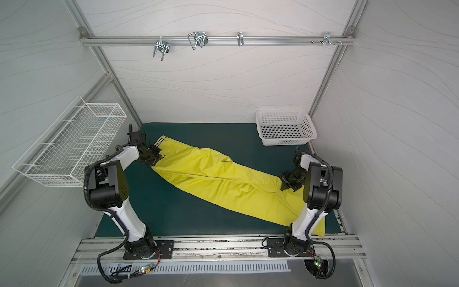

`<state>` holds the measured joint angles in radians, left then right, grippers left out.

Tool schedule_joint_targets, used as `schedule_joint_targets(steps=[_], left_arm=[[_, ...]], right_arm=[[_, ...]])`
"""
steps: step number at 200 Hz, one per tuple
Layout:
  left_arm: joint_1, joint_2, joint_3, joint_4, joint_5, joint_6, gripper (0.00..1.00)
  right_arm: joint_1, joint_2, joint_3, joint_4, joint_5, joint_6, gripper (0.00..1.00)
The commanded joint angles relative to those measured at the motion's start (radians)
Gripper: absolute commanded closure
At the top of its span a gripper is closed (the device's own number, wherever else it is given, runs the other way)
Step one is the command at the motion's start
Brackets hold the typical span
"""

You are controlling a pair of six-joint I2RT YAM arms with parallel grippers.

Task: Roll up the long pants
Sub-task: Move the long pant to the center of the board.

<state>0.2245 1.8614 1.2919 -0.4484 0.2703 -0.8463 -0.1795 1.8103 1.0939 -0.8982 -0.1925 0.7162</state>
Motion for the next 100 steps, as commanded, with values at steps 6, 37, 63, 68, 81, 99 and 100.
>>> schedule_joint_targets(steps=[6,37,63,68,81,99,100], left_arm=[[0.004,-0.050,-0.009,0.008,0.019,-0.008,0.96],[-0.004,-0.091,-0.041,0.011,0.048,0.009,0.96],[-0.019,-0.130,-0.076,0.016,0.058,0.028,0.96],[-0.023,-0.135,-0.084,0.022,0.060,0.031,0.96],[-0.033,-0.138,-0.093,0.028,0.062,0.035,0.96],[-0.047,-0.122,-0.072,0.012,0.056,0.067,0.96],[-0.048,-0.121,-0.071,0.011,0.055,0.068,0.96]], right_arm=[[-0.036,0.057,0.075,0.166,0.217,-0.034,1.00],[-0.043,-0.046,0.026,0.230,0.307,-0.069,1.00],[-0.045,-0.198,-0.009,0.286,0.415,-0.161,1.00],[-0.045,-0.222,-0.012,0.294,0.413,-0.170,1.00],[-0.044,-0.270,-0.011,0.304,0.357,-0.194,1.00],[-0.019,-0.344,-0.019,0.284,0.324,-0.252,1.00],[-0.016,-0.349,-0.019,0.282,0.327,-0.254,1.00]])
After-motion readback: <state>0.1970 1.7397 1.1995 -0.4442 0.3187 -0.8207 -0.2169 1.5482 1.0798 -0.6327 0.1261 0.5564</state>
